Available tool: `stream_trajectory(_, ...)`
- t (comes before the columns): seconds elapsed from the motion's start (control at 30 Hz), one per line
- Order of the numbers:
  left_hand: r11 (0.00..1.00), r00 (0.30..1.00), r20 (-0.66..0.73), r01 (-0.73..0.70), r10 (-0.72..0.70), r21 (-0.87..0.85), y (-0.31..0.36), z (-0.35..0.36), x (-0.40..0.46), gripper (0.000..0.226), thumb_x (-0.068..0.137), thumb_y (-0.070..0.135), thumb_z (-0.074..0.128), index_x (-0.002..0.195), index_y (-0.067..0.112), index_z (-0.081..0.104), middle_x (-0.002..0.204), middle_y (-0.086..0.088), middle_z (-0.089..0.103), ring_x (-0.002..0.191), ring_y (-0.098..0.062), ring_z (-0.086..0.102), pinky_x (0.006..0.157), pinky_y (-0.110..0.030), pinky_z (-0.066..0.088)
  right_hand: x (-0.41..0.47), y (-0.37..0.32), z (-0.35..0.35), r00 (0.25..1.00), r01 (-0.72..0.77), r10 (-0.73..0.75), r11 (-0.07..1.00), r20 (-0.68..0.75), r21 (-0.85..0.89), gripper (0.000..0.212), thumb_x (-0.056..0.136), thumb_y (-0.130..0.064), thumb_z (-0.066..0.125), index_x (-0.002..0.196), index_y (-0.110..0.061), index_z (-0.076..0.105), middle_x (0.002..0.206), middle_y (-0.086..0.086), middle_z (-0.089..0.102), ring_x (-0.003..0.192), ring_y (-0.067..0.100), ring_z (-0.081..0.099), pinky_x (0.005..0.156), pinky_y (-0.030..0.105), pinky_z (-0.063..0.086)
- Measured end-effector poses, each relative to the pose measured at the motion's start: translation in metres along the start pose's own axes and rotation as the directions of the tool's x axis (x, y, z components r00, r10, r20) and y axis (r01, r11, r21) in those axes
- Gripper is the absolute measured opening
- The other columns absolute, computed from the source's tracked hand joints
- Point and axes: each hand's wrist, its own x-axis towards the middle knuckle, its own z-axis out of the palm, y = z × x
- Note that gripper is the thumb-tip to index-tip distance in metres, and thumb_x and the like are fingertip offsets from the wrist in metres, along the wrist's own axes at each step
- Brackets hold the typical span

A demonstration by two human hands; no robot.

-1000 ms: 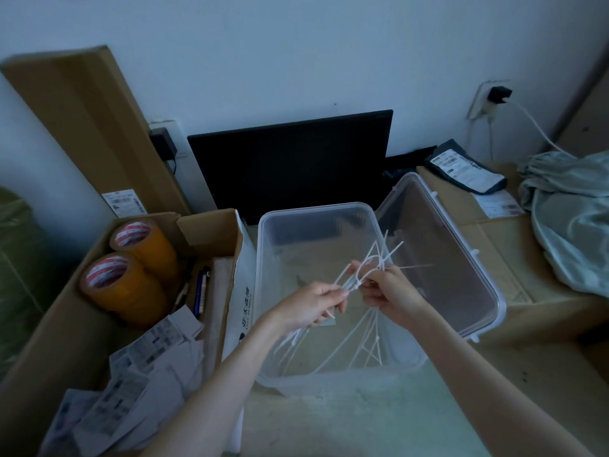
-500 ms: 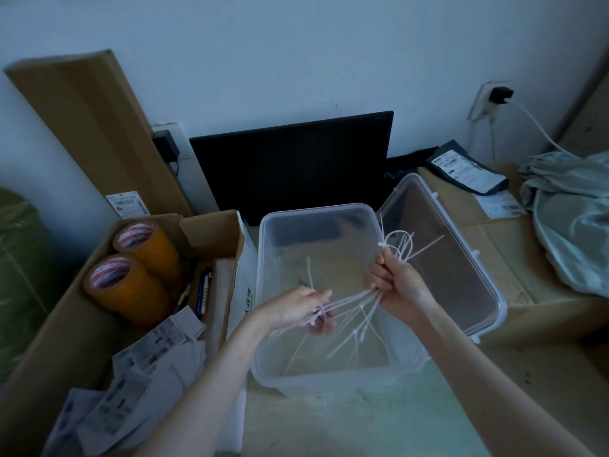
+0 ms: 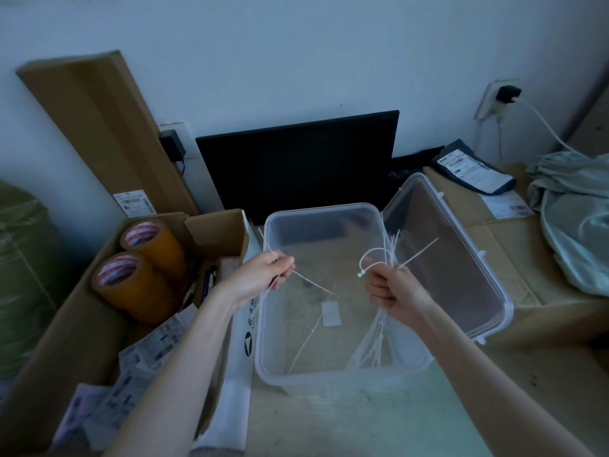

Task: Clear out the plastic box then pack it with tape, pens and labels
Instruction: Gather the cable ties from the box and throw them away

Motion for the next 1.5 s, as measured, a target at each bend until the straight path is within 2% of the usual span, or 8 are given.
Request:
stream_trajectory(0.13, 0.994, 0.999, 0.051, -0.016, 0.011, 0.107, 0.014, 0.0, 0.003, 0.015, 0.099, 0.016, 0.047, 0.093, 0.01, 0.06, 0.076, 0.003, 0.059, 0.064, -0.006, 0.052, 0.065, -0.021, 0.045, 0.0, 0.0, 0.0, 1.0, -0.017, 0.018, 0.999, 0.019, -0.049, 0.046, 0.098, -0.025, 0.046, 0.061, -0.019, 0.019, 0.052, -0.001, 0.019, 0.037, 0.009, 0.016, 0.033, 0.017, 0.015)
stream_trajectory(0.43, 0.998, 0.991, 0.13, -0.025, 0.018, 0.054, 0.035, 0.028, 0.022, 0.009, 0.091, 0.011, 0.061, 0.085, 0.008, 0.056, 0.081, -0.009, 0.073, 0.054, -0.008, 0.053, 0.052, -0.02, 0.043, -0.011, 0.001, 0.008, 0.992, 0.021, 0.027, 0.926, 0.122, -0.376, 0.039, 0.088, 0.011, 0.043, 0.07, -0.012, 0.07, 0.048, -0.004, 0.023, 0.039, 0.007, 0.017, 0.038, 0.018, 0.013)
stream_trajectory(0.63, 0.999, 0.985, 0.163, -0.052, 0.052, -0.001, 0.039, 0.047, 0.026, 0.006, 0.091, 0.012, 0.062, 0.09, 0.008, 0.057, 0.074, -0.006, 0.069, 0.05, -0.008, 0.047, 0.047, -0.019, 0.038, -0.014, 0.002, 0.011, 0.984, 0.009, 0.075, 0.882, 0.159, -0.472, 0.021, 0.085, 0.004, 0.062, 0.07, -0.009, 0.07, 0.052, 0.001, 0.025, 0.043, 0.009, 0.018, 0.039, 0.018, 0.016)
stream_trajectory(0.83, 1.0, 0.999, 0.04, 0.0, 0.001, -0.017, 0.035, 0.018, 0.024, 0.019, 0.096, 0.025, 0.053, 0.1, 0.008, 0.06, 0.063, 0.0, 0.048, 0.041, -0.007, 0.029, 0.036, -0.016, 0.021, -0.01, 0.001, 0.01, 0.978, -0.061, 0.139, 0.905, 0.158, -0.421, 0.038, 0.081, 0.005, 0.063, 0.052, -0.018, 0.052, 0.049, -0.003, 0.018, 0.04, 0.009, 0.013, 0.036, 0.017, 0.012)
stream_trajectory(1.1, 0.938, 0.988, 0.129, -0.122, 0.084, 0.325, 0.039, -0.007, 0.014, 0.003, 0.082, 0.018, 0.072, 0.084, 0.016, 0.075, 0.078, 0.003, 0.068, 0.068, -0.007, 0.056, 0.059, -0.019, 0.049, -0.007, 0.003, 0.007, 0.983, -0.075, 0.136, 0.912, 0.124, -0.404, 0.019, 0.062, -0.012, 0.062, 0.058, -0.012, 0.043, 0.048, -0.003, 0.02, 0.04, 0.011, 0.014, 0.038, 0.021, 0.01)
stream_trajectory(1.3, 0.859, 0.973, 0.115, -0.231, 0.2, 0.457, 0.036, -0.006, 0.011, 0.009, 0.084, 0.015, 0.07, 0.089, 0.019, 0.076, 0.085, 0.008, 0.072, 0.078, -0.004, 0.064, 0.069, -0.016, 0.052, -0.01, 0.002, 0.009, 0.98, -0.068, 0.14, 0.9, 0.138, -0.43, 0.038, 0.085, -0.001, 0.059, 0.052, -0.017, 0.05, 0.048, -0.003, 0.022, 0.042, 0.011, 0.015, 0.041, 0.023, 0.011)
stream_trajectory(1.4, 0.835, 0.957, 0.145, -0.291, 0.253, 0.467, 0.036, 0.0, 0.011, 0.011, 0.084, 0.013, 0.07, 0.089, 0.02, 0.076, 0.085, 0.011, 0.072, 0.083, 0.001, 0.064, 0.079, -0.014, 0.05, -0.011, 0.001, 0.01, 0.977, -0.074, 0.149, 0.91, 0.155, -0.408, 0.023, 0.087, -0.007, 0.062, 0.07, -0.013, 0.048, 0.053, -0.003, 0.018, 0.046, 0.012, 0.011, 0.041, 0.022, 0.01)
stream_trajectory(1.5, 0.846, 0.946, 0.124, -0.323, 0.3, 0.424, 0.035, 0.01, 0.012, 0.012, 0.084, 0.011, 0.07, 0.085, 0.021, 0.075, 0.081, 0.014, 0.068, 0.081, 0.002, 0.062, 0.078, -0.014, 0.048, -0.011, 0.0, 0.01, 0.982, -0.061, 0.116, 0.942, 0.149, -0.33, 0.023, 0.088, -0.009, 0.062, 0.068, -0.017, 0.055, 0.055, -0.003, 0.017, 0.045, 0.01, 0.011, 0.041, 0.022, 0.009)
